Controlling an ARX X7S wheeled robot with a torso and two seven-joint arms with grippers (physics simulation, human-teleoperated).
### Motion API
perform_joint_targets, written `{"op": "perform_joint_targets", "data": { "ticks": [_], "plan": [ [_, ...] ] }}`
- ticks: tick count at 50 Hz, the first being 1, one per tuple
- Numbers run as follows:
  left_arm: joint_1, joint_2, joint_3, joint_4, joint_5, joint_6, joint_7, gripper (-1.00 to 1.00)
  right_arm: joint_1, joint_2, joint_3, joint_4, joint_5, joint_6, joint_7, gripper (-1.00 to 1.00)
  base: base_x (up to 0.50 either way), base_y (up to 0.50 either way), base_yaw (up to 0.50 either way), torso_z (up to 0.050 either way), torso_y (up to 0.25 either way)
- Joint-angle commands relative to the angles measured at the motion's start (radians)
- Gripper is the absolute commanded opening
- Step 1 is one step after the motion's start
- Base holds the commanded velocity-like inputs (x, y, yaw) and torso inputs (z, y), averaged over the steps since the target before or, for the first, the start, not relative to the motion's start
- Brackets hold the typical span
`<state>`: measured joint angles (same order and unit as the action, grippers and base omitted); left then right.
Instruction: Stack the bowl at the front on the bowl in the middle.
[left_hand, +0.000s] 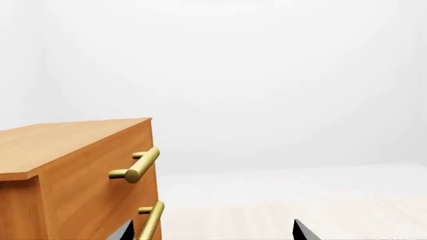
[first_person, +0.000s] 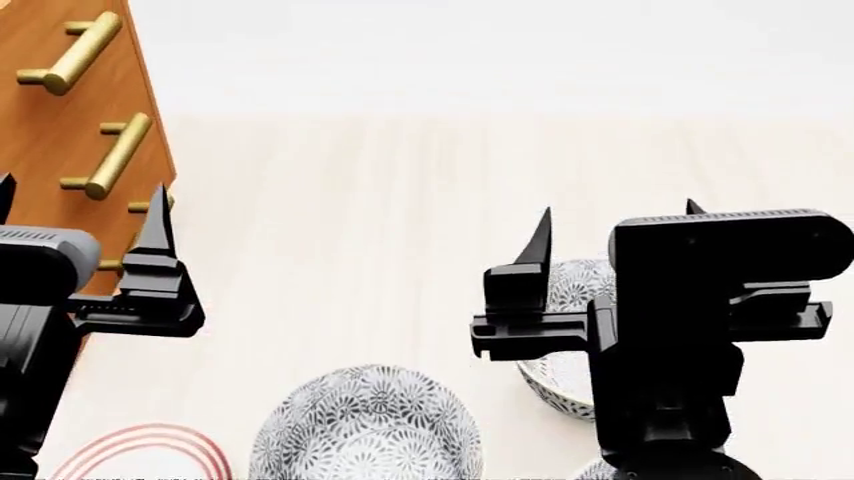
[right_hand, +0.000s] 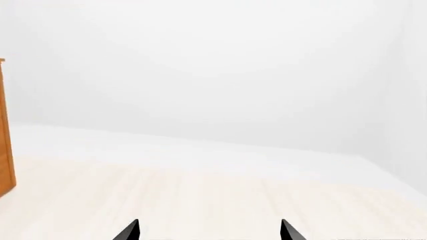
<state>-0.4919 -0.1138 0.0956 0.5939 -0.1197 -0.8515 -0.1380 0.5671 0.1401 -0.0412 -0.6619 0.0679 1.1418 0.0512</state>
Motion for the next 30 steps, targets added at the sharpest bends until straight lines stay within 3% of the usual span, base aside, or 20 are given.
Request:
{"op": "perform_joint_targets", "data": {
  "ticks": [1, 25, 30],
  "plan": [
    [0.002, -0.009, 0.005, -0.006, -0.011, 0.006, -0.01, 1.0, -0.003, 0.003, -0.01, 0.011, 0.007, -0.008, 0.006, 1.0, 0.0, 0.0, 0.0, 0.0, 0.0],
    [0.01, -0.025, 0.018, -0.018, -0.026, 0.021, -0.029, 1.0, 0.013, 0.005, 0.0, 0.03, 0.003, -0.016, 0.047, 1.0, 0.0, 0.0, 0.0, 0.0, 0.0],
    [0.009, -0.027, 0.02, -0.015, -0.031, 0.016, -0.032, 1.0, 0.087, -0.009, 0.059, 0.069, 0.019, 0.07, 0.053, 1.0, 0.0, 0.0, 0.0, 0.0, 0.0]
  ]
}}
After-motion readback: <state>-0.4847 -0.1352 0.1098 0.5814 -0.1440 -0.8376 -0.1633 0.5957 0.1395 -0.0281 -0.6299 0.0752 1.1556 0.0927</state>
